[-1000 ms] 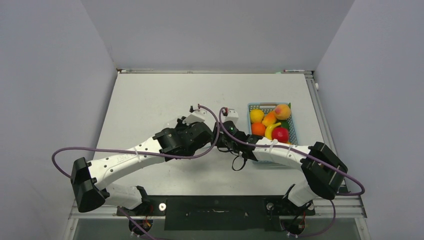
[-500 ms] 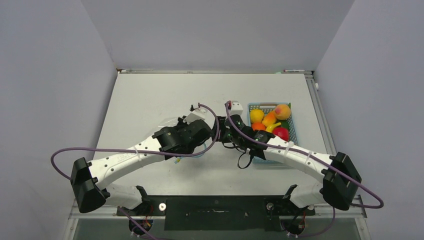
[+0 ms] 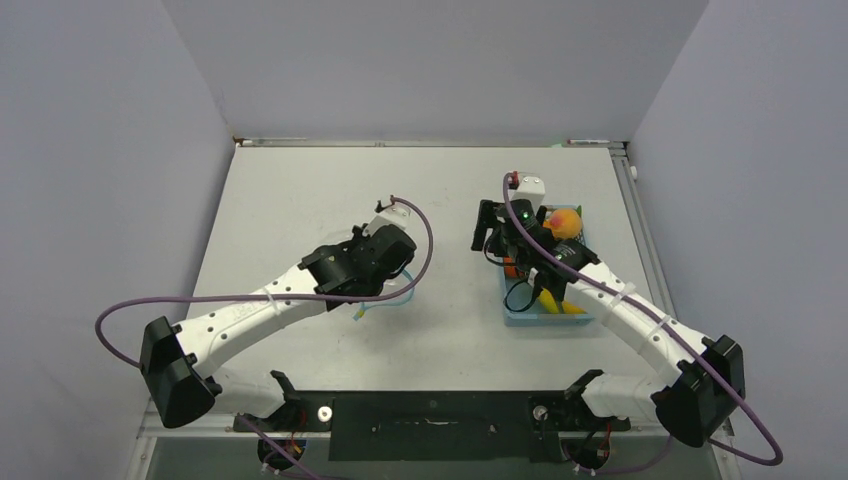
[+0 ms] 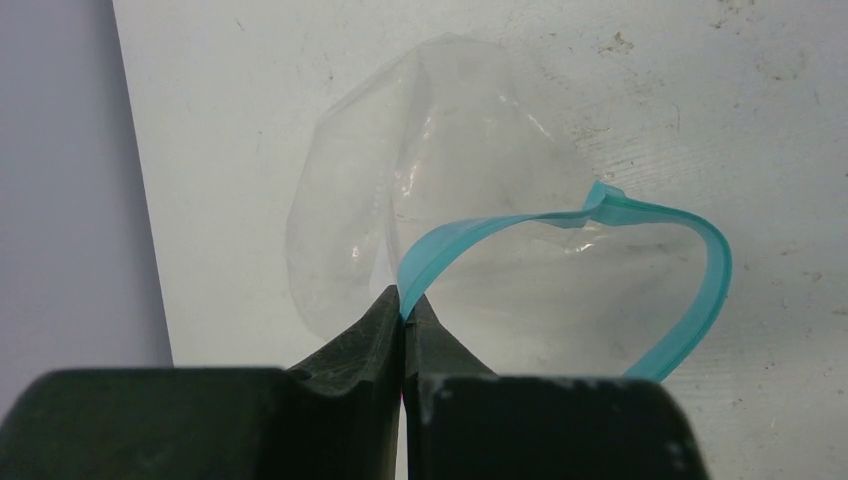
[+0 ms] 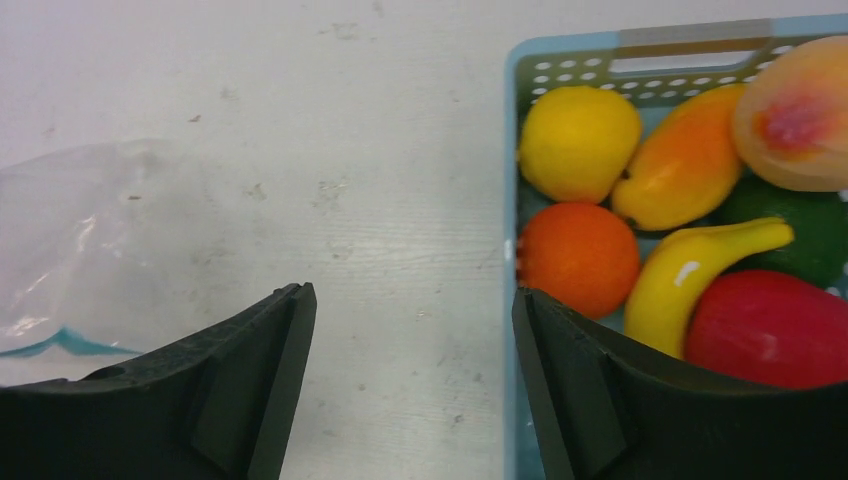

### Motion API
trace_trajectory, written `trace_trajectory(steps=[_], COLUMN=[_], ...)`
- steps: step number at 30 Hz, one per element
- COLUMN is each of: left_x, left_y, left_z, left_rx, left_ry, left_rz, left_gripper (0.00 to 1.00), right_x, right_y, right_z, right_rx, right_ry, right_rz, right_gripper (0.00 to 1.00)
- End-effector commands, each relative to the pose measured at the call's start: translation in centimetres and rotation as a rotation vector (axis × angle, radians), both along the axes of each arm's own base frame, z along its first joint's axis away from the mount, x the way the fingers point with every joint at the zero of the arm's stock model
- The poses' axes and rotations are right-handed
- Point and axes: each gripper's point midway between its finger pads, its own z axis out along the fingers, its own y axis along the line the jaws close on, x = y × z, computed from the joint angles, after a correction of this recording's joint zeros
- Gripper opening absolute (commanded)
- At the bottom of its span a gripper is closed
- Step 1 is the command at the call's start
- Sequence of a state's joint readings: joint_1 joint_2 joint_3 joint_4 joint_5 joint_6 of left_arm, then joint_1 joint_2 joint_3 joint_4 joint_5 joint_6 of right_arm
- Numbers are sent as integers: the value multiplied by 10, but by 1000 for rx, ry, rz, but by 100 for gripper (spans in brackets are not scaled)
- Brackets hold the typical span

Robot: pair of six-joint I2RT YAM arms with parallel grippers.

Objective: Place the food in the zip-top bag and seal the zipper
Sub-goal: Open the zipper of the food storage bag at the center of the board, then pick up the fake fruit from the bin.

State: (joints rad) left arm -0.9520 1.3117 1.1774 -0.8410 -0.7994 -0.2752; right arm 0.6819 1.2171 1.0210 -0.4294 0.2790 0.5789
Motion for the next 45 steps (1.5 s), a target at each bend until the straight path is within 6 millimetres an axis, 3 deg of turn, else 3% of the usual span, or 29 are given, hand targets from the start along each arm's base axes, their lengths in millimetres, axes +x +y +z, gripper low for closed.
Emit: trace_trajectory(steps=[1,7,15,22,26,45], left_x=[9,9,5,3,2,1], left_y=[-10,-5,-1,1,1,1], left_z=[24,27,16,13,13,16], left_rx=[-110,-229,-284,-289,-287,-299], left_ry=[-61,-60,-38,-40,-39,-43], left_rz=[-11,-17,-26,-27,-29,-39], left_gripper=[0,0,0,0,0,0], right_x=[8,23,46,71,83,111], right_y=[-47,-99,-142,-157,-167,-197], right_z=[18,6,-10,-22,-22,-56], right_rx=[-120,-179,-220,-259,-291,-333], right_ry=[-39,3,33,56,54,143], right_rz=[-127,-260,-420,-488,-504,-501], right_gripper=[76,78,87,100,90,90])
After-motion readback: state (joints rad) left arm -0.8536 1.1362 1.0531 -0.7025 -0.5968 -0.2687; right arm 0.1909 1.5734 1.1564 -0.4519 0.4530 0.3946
